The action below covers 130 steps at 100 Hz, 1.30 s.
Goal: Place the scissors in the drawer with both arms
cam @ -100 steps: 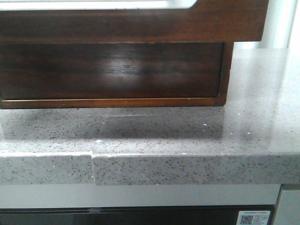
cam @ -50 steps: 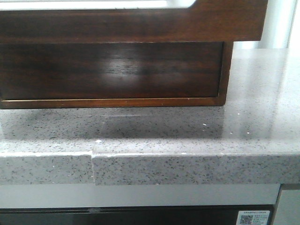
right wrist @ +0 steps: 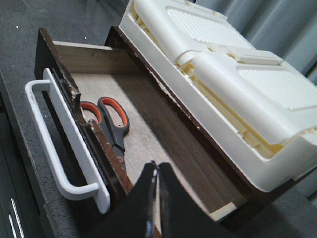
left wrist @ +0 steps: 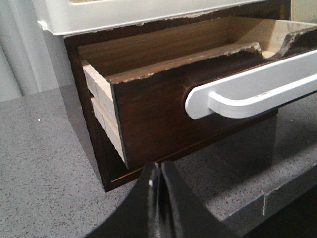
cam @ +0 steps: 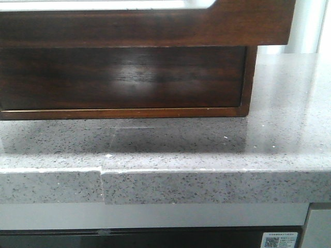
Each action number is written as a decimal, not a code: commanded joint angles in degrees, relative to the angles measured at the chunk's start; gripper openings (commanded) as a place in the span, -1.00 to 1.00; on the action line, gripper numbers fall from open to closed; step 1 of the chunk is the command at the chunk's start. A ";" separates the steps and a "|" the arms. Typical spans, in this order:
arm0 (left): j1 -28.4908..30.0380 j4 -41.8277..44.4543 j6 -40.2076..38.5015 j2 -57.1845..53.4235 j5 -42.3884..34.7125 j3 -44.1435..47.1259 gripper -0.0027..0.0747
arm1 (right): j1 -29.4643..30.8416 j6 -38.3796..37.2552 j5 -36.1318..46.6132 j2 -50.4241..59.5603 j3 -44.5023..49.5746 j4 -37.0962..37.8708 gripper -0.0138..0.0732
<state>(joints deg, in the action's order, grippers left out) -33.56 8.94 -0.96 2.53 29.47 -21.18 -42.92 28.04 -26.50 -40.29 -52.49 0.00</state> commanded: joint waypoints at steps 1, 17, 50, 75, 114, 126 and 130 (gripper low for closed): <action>-0.30 -0.54 -0.40 0.81 -3.57 -1.57 -0.99 | 0.28 -0.28 9.64 4.89 4.01 -1.90 -0.78; -0.30 -0.54 -0.40 0.81 -3.68 -1.57 -0.99 | 0.28 -0.28 14.30 12.25 12.51 -4.25 -0.78; -0.30 -5.16 -0.40 0.81 -14.67 5.31 -0.99 | 0.28 -0.28 18.04 20.18 28.37 -12.43 -0.78; -0.30 -10.63 -0.40 0.81 -19.98 9.55 -0.99 | 0.28 -0.28 35.47 21.43 40.78 -25.05 -0.78; -0.30 -12.20 -0.40 0.81 -20.46 14.16 -0.99 | 0.28 -0.28 52.11 21.43 51.50 -35.18 -0.78; -0.30 -12.20 -0.40 0.81 -19.97 14.25 -0.99 | 0.28 -0.28 52.11 21.43 51.50 -35.18 -0.78; -0.30 -12.20 -0.40 0.81 -19.97 14.25 -0.99 | 0.28 -0.28 52.01 21.43 51.50 -35.18 -0.78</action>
